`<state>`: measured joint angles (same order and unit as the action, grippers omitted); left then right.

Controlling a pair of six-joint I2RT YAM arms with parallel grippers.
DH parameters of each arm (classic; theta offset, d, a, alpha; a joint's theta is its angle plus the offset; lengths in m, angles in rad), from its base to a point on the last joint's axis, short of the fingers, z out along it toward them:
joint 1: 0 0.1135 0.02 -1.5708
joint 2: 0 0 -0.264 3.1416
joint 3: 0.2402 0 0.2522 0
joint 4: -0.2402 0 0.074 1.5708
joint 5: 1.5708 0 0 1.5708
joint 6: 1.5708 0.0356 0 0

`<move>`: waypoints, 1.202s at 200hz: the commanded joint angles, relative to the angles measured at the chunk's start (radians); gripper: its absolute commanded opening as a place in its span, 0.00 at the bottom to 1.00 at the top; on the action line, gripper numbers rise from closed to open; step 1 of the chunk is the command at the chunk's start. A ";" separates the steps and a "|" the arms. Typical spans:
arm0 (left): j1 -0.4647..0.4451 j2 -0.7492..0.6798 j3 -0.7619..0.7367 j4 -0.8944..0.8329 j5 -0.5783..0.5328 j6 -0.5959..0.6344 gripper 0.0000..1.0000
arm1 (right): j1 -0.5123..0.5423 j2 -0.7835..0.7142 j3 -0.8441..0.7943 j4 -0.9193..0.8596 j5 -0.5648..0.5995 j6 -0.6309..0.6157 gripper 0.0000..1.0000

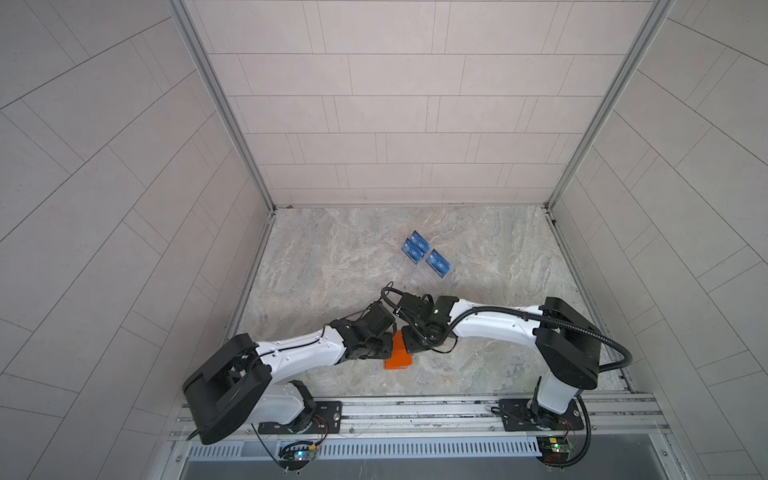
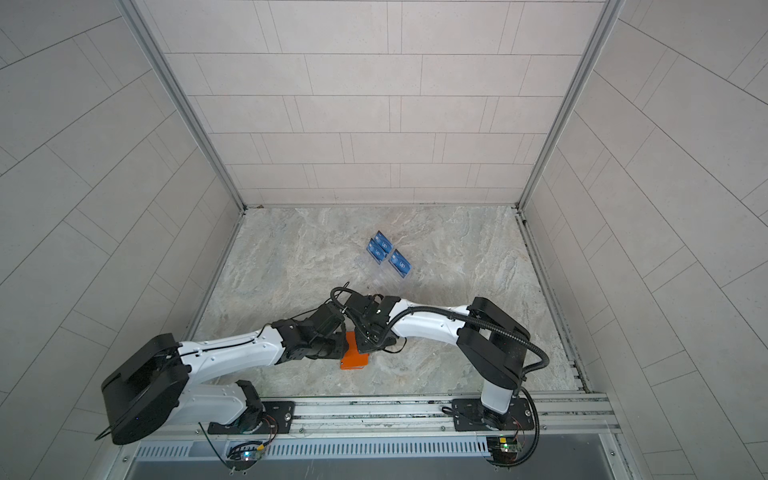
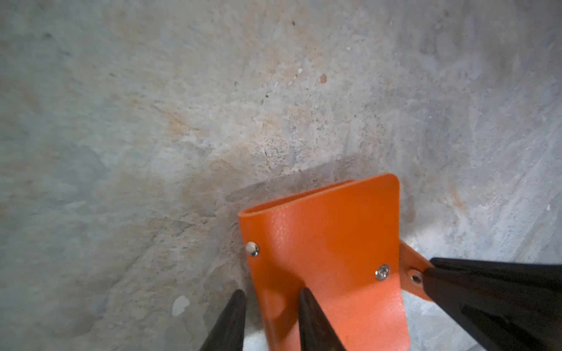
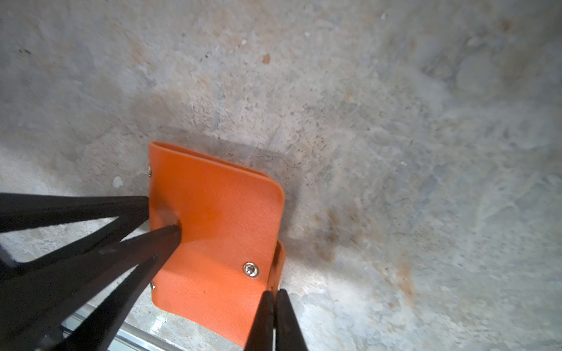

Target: Put the credit cards into the card holder

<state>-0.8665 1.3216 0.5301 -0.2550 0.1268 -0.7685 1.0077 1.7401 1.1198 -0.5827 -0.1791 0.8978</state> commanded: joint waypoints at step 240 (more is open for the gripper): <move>-0.041 0.074 -0.013 -0.113 -0.033 0.001 0.34 | -0.018 -0.049 -0.065 0.121 -0.083 -0.059 0.00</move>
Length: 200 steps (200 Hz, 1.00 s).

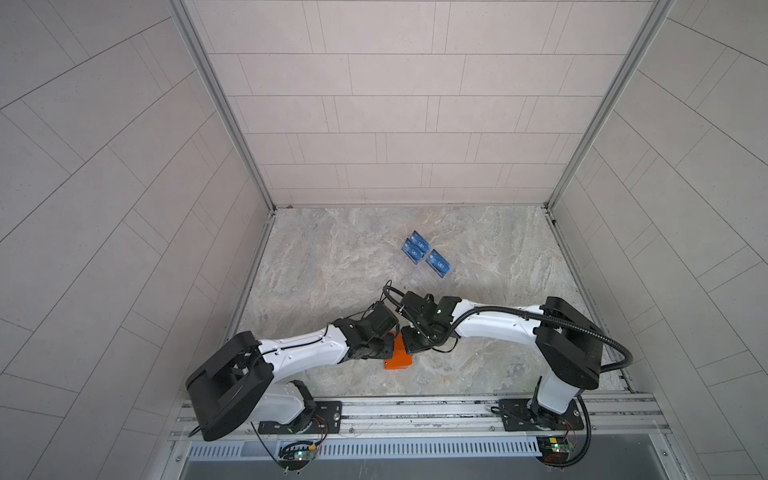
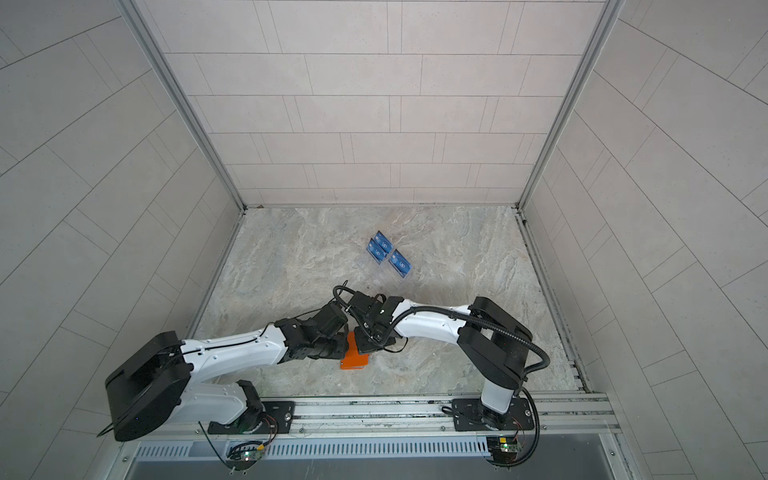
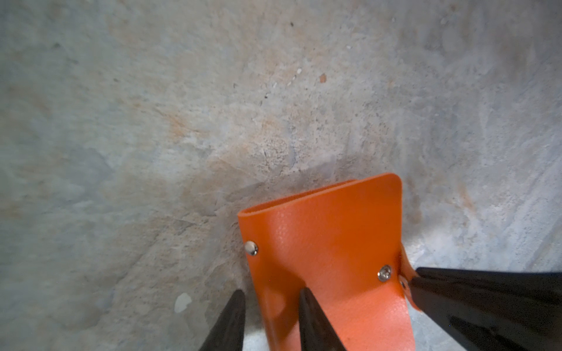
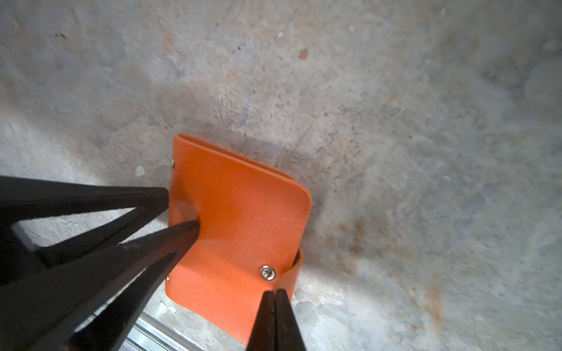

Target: Put the credit cards into the card holder

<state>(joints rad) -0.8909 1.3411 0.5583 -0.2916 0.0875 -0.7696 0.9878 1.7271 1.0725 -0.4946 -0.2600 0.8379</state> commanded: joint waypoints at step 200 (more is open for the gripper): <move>-0.016 -0.013 -0.083 0.027 0.085 -0.034 0.37 | -0.008 -0.001 -0.051 0.172 -0.036 0.015 0.00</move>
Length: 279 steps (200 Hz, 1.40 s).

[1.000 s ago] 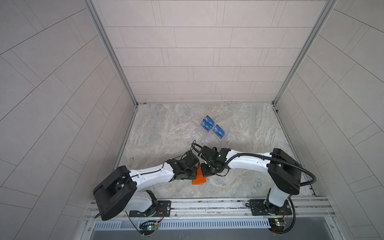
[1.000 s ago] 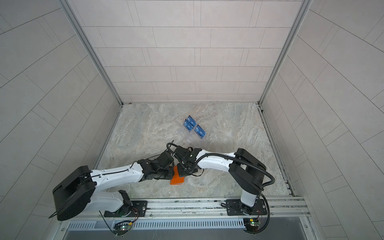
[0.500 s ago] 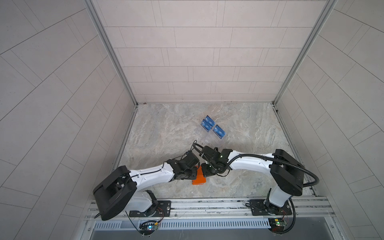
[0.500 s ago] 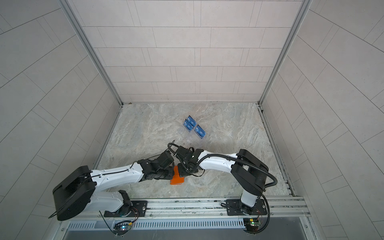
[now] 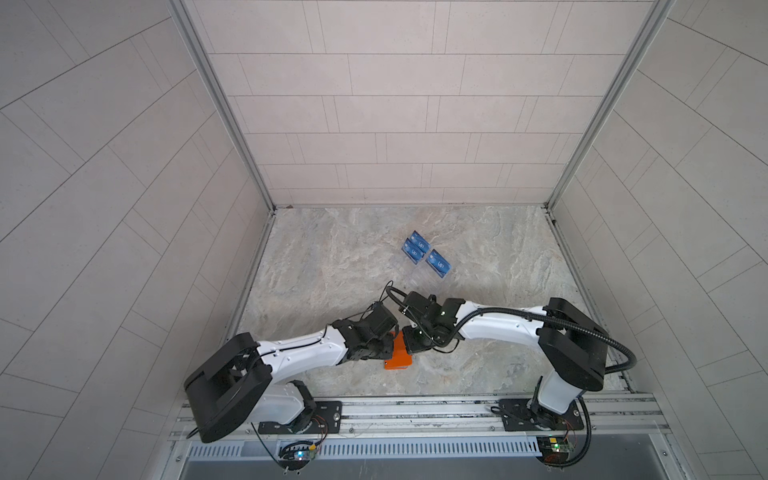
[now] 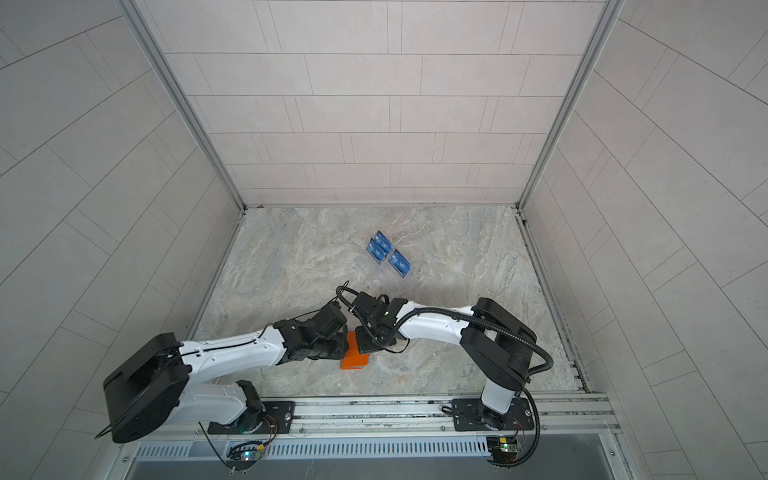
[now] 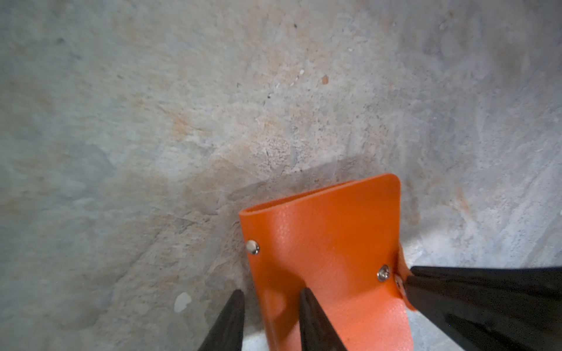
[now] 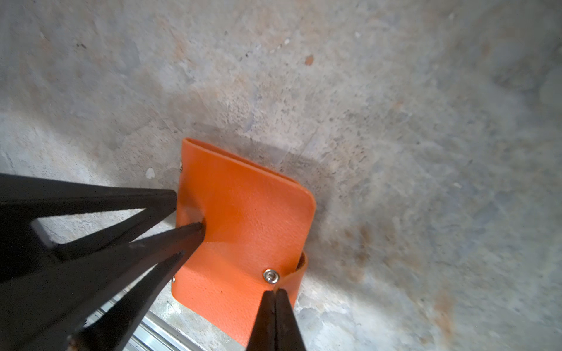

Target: Put the credit cards into the card holder

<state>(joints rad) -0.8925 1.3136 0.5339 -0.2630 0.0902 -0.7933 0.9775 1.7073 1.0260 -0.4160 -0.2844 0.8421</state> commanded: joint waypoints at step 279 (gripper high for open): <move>0.006 0.030 -0.094 0.002 0.074 0.025 0.40 | -0.033 -0.056 -0.096 0.210 0.011 0.047 0.00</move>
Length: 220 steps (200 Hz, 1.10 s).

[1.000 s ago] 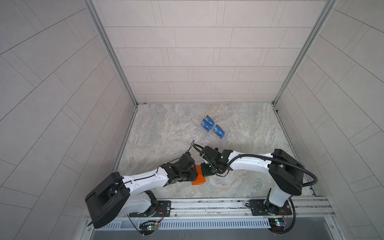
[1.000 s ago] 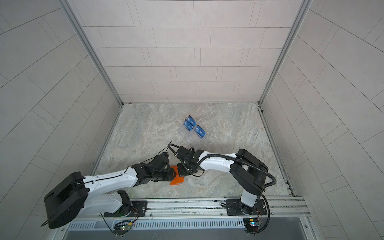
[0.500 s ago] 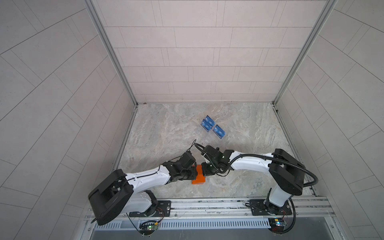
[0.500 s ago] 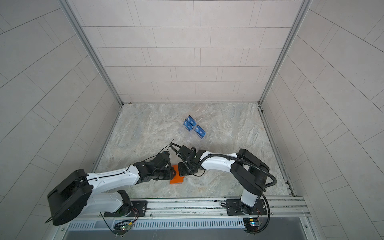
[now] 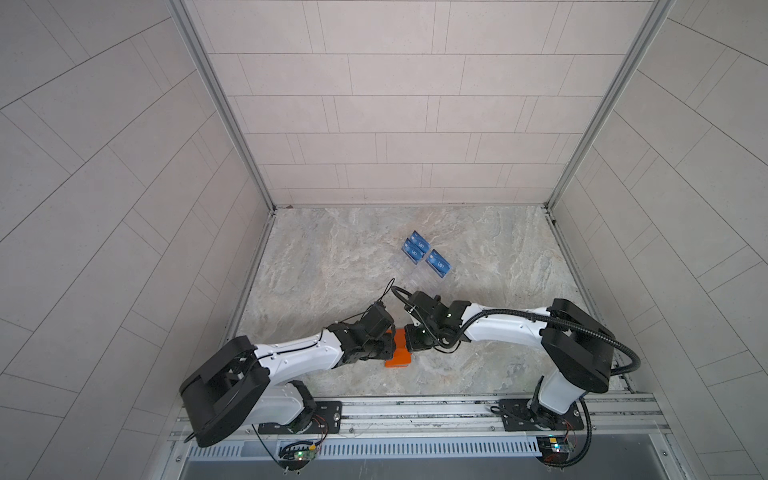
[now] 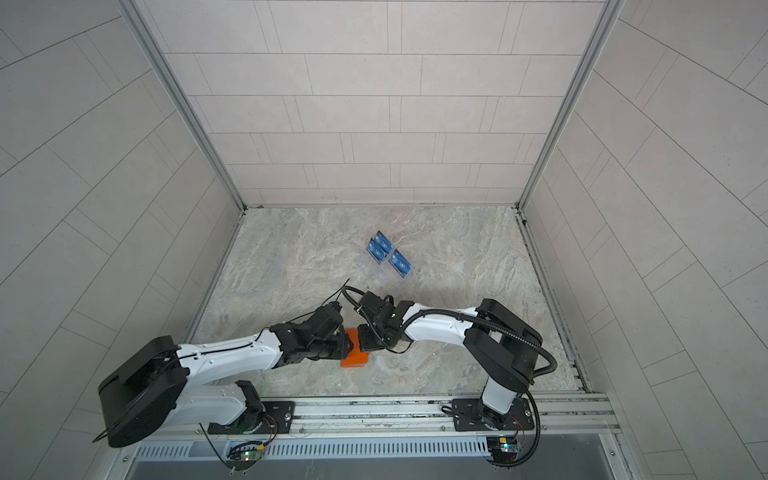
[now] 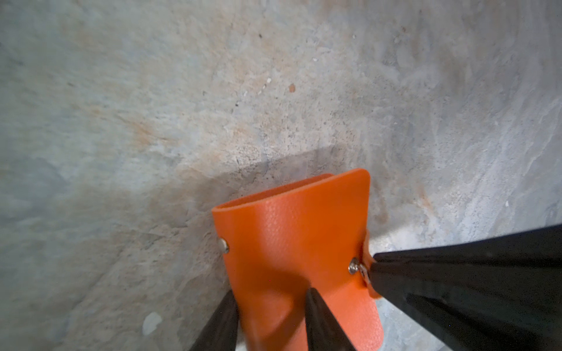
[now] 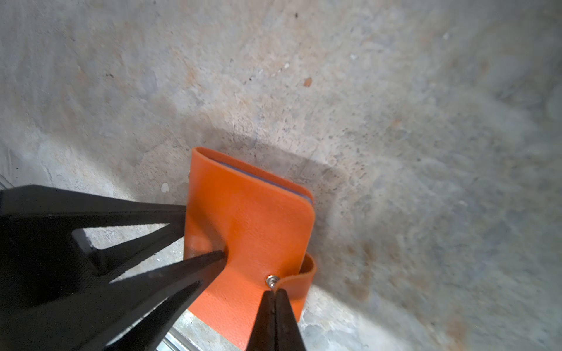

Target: Put the credit cards into the card holder

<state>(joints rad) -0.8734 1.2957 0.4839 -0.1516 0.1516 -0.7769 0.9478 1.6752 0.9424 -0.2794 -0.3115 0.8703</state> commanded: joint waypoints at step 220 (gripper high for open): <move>0.093 -0.036 -0.106 0.104 0.166 -0.049 0.33 | 0.006 -0.030 -0.056 0.084 -0.023 0.070 0.00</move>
<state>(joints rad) -0.7807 1.2102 0.4034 -0.0338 0.2958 -0.8581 0.9463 1.6676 0.9058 -0.1967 -0.3233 0.9104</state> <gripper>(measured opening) 0.339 0.049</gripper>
